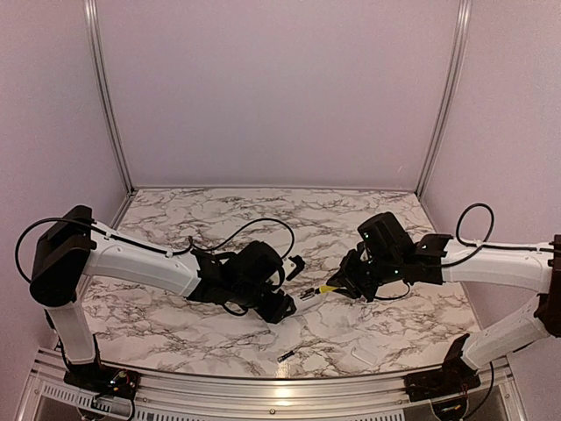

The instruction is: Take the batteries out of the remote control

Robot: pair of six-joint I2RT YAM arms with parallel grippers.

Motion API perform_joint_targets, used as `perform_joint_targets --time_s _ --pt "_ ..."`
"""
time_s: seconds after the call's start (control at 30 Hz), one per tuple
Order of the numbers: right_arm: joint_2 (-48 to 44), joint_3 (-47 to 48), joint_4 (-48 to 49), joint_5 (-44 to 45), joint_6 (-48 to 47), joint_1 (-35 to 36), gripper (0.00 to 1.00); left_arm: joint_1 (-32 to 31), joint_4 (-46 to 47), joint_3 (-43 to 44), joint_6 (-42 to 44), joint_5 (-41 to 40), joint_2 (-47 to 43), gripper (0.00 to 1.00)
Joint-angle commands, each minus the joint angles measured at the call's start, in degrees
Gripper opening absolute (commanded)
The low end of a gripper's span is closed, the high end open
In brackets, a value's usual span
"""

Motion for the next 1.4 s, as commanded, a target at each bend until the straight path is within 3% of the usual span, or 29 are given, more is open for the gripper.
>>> perform_joint_targets --time_s 0.0,1.37 --pt "1.2 -0.3 -1.6 0.1 0.3 -0.4 0.00 -0.4 4.5 -0.2 -0.3 0.3 0.5 0.00" --pt "4.2 9.8 -10.5 1.4 -5.2 -0.4 0.00 -0.4 2.2 0.5 0.6 1.0 4.4 0.00"
